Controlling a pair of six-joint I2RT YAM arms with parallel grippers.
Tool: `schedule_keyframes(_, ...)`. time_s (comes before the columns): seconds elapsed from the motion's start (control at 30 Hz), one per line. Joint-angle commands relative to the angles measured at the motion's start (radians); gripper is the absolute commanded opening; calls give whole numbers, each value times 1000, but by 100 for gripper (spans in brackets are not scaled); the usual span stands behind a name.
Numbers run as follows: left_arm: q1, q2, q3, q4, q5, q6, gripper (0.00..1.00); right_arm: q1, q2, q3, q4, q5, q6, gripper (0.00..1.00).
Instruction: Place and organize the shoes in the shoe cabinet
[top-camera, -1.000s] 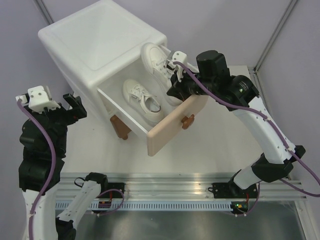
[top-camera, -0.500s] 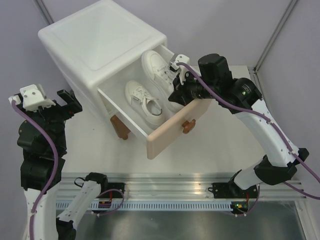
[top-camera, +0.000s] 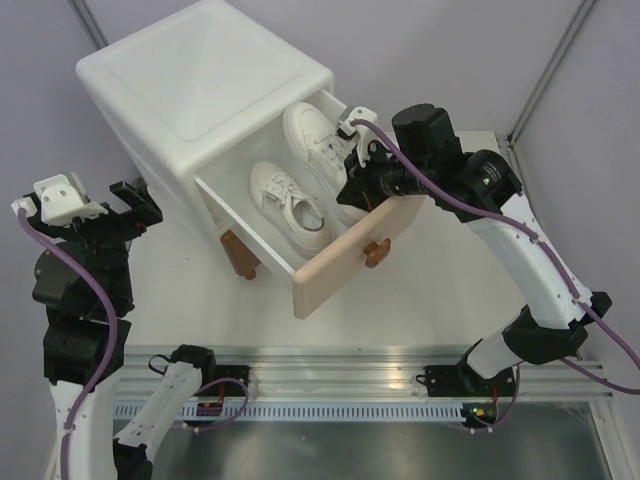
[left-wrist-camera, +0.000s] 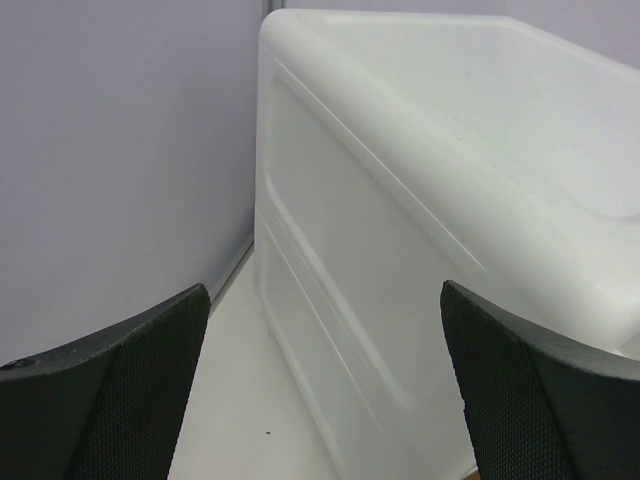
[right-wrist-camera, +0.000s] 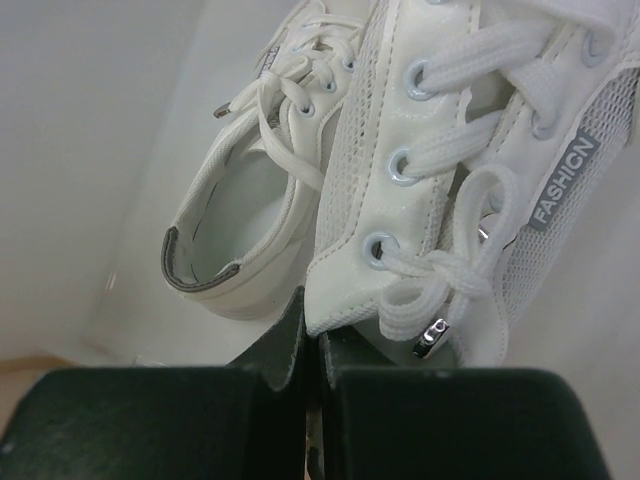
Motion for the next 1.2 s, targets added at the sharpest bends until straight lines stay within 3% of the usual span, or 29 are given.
schedule_keyframes(0.0,-5,-2,-1,42,7,32,100,3,-7,30,28,-61,-32,0)
schedule_keyframes(0.37,-5,41,-15,89,47,14,100,3,-65,-10,40,-76,-103,0)
schedule_keyframes(1.17,-5,119,-9,114,90,-6,100,17,90,46,64,114,-27,1)
